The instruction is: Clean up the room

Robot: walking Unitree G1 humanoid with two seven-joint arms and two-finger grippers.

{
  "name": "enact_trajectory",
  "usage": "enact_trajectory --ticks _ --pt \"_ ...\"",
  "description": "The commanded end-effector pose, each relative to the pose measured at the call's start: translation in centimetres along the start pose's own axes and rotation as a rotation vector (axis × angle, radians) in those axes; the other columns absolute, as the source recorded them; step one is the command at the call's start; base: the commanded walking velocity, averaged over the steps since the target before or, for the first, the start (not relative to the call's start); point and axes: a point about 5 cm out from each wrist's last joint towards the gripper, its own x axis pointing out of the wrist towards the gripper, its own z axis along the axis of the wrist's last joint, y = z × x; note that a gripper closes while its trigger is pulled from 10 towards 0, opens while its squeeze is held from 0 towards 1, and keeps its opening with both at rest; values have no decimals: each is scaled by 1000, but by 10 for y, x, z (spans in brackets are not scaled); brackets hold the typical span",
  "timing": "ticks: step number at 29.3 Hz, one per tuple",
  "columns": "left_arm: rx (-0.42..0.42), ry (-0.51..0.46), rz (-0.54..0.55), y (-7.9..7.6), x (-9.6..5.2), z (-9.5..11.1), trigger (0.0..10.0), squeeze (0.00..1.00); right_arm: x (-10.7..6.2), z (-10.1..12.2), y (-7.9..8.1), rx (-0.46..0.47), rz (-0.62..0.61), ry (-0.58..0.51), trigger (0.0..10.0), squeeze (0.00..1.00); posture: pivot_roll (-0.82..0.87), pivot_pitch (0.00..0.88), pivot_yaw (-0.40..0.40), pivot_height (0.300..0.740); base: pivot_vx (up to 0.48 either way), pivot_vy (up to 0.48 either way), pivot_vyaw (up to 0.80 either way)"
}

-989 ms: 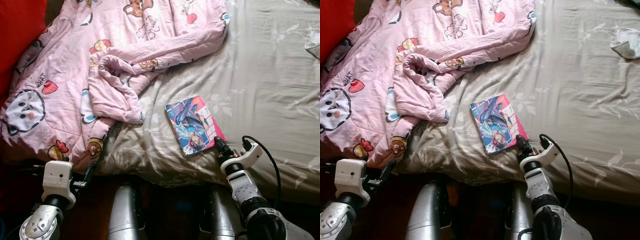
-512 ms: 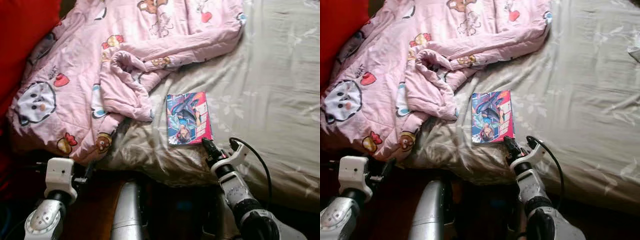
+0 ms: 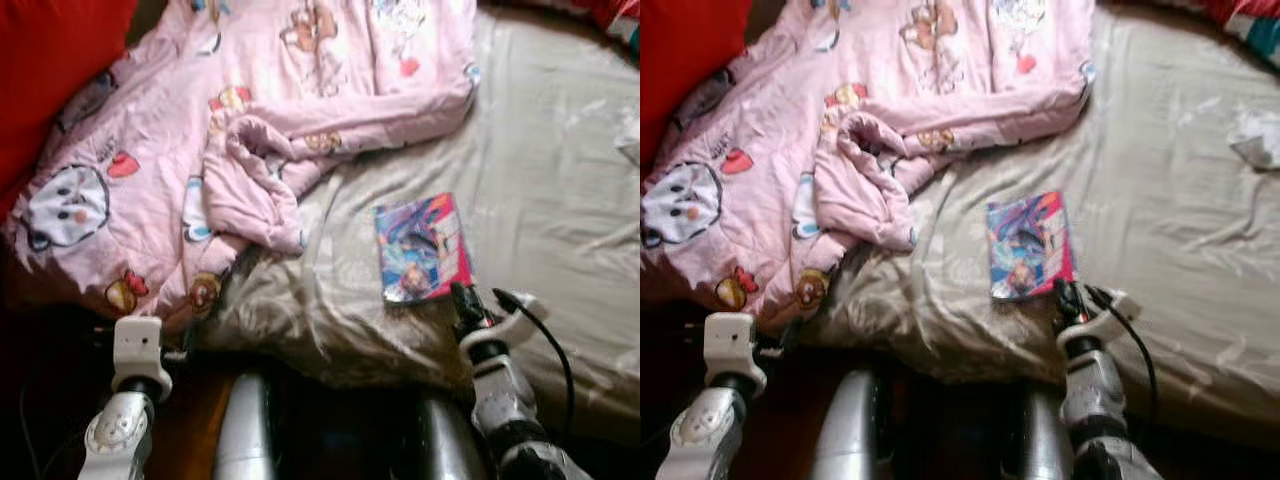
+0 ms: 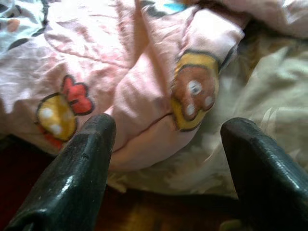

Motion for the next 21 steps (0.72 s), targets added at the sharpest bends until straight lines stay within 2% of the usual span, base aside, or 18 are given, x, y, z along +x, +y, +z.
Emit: enact_trajectory --ticks 1,6,7,10,14,21 --pt "-7 18 27 1 0 -10 10000 0 3 8 6 -85 33 -35 0 0 136 93 -25 589 0 0 0" --pt "-34 20 44 -3 2 -14 10000 0 11 13 22 -159 87 -53 0 0 119 71 -41 589 0 0 0" --pt "-40 20 47 -5 2 -16 10000 0 12 13 25 -199 99 -47 10000 0 119 58 -48 589 0 0 0" --pt "-47 17 50 -7 2 -18 10000 0 12 13 27 -256 101 -37 10000 0 117 46 -54 589 0 0 0" --pt "-72 15 64 -9 6 -20 10000 0 9 13 18 -320 35 -25 10000 0 110 31 -58 589 0 0 0" --pt "-74 6 65 -10 8 -21 10000 0 5 15 11 -375 -37 -29 10000 0 102 25 -59 599 0 0 0"
